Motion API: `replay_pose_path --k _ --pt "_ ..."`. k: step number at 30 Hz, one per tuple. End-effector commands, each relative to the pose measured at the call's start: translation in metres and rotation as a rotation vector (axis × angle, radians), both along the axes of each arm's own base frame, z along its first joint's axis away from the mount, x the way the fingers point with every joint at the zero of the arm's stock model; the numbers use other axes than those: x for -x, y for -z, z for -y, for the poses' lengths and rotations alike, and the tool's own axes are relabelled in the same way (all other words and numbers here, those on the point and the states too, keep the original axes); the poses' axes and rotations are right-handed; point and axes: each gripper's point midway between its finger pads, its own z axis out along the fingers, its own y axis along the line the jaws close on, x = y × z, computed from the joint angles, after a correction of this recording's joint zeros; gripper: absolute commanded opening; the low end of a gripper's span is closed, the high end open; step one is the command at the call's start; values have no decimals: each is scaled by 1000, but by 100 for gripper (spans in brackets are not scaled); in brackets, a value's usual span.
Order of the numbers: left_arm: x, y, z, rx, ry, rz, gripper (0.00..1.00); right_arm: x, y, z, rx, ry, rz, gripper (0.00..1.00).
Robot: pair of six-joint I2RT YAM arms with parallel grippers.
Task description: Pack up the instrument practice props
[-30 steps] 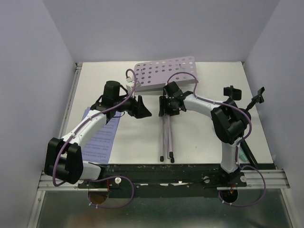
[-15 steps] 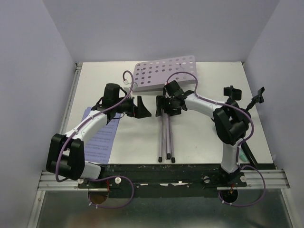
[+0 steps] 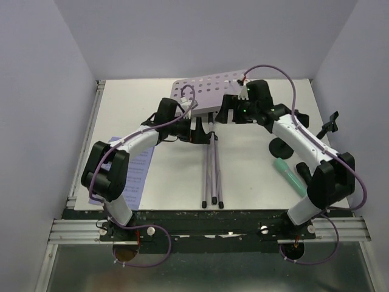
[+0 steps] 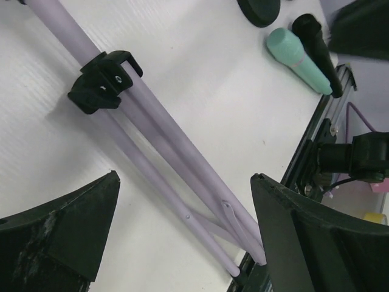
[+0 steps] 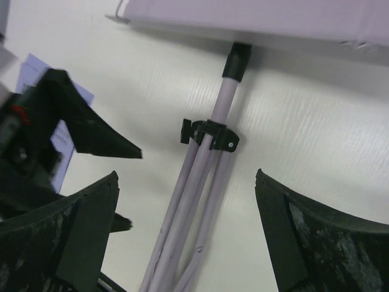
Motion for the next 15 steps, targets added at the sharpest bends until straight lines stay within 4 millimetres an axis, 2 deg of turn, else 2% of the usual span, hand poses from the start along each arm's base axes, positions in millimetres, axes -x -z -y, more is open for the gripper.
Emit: replay_pose_path --k 1,3,8,11,13,15 --pt "-11 39 20 -110 -53 -57 99 -2 -36 26 -32 -19 100 99" --pt "-15 49 24 -134 -72 -75 99 -4 -48 42 -42 18 128 99" --pt "-9 85 33 -208 -77 -139 99 1 -44 71 -56 92 116 99" --pt "-4 108 37 -261 -74 -161 98 7 -38 77 -73 99 94 99" --pt "-2 116 41 -278 -58 -158 97 11 -32 78 -81 96 78 99" --pt "1 123 45 -278 -45 -172 90 13 -27 79 -85 99 67 99"
